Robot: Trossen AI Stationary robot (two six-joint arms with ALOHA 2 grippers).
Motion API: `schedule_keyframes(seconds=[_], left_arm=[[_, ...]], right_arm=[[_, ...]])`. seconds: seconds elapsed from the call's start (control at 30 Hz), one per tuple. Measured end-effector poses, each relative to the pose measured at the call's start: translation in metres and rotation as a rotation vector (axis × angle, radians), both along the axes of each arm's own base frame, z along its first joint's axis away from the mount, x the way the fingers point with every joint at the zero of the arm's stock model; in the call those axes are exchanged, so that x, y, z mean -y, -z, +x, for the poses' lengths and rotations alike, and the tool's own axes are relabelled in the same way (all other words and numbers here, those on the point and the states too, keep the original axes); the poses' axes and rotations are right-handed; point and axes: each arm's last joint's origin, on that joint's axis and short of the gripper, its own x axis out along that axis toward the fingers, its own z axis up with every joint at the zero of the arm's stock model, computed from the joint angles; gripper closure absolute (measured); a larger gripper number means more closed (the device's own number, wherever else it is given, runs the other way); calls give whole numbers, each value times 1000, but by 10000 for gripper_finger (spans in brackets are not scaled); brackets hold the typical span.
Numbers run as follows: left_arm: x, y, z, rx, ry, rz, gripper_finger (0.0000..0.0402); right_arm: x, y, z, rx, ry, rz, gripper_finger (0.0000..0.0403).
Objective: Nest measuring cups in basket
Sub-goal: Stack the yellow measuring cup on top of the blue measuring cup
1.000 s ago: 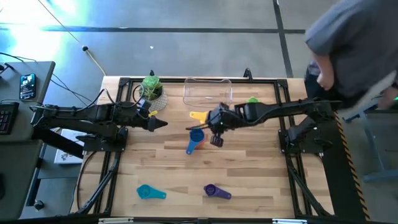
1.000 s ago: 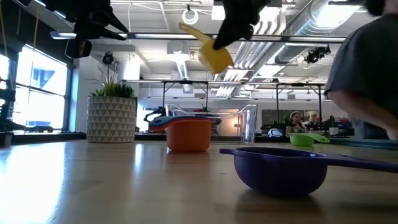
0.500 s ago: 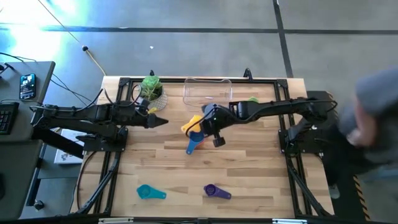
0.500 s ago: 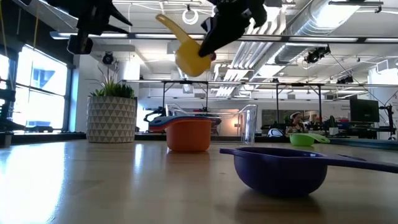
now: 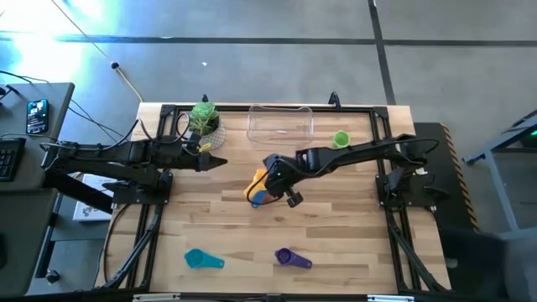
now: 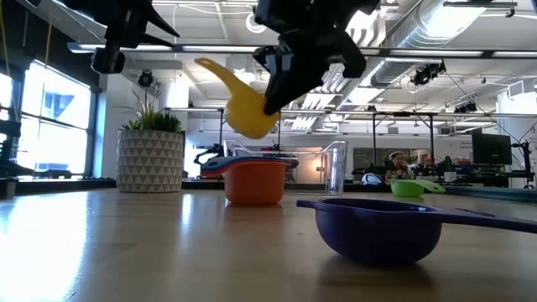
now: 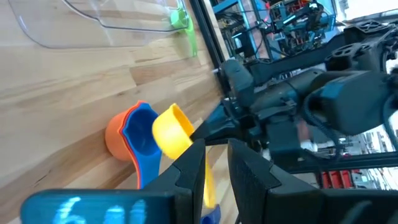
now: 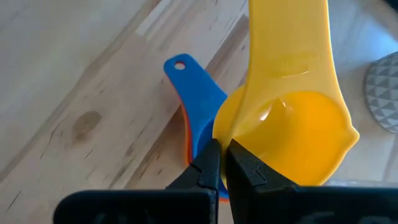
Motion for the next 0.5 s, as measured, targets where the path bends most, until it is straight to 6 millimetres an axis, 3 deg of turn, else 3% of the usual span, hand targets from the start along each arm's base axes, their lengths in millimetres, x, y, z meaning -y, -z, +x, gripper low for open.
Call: schedule_keyframes(seconds=[0.27,0.5], left_arm=[[0,0,0,-2,-1,1,342],[0,0,0,-5,2,7,342]], right_arm=[[2,22,6,-72,23,-80,403],[3,28,4,-119,30,-94,403]])
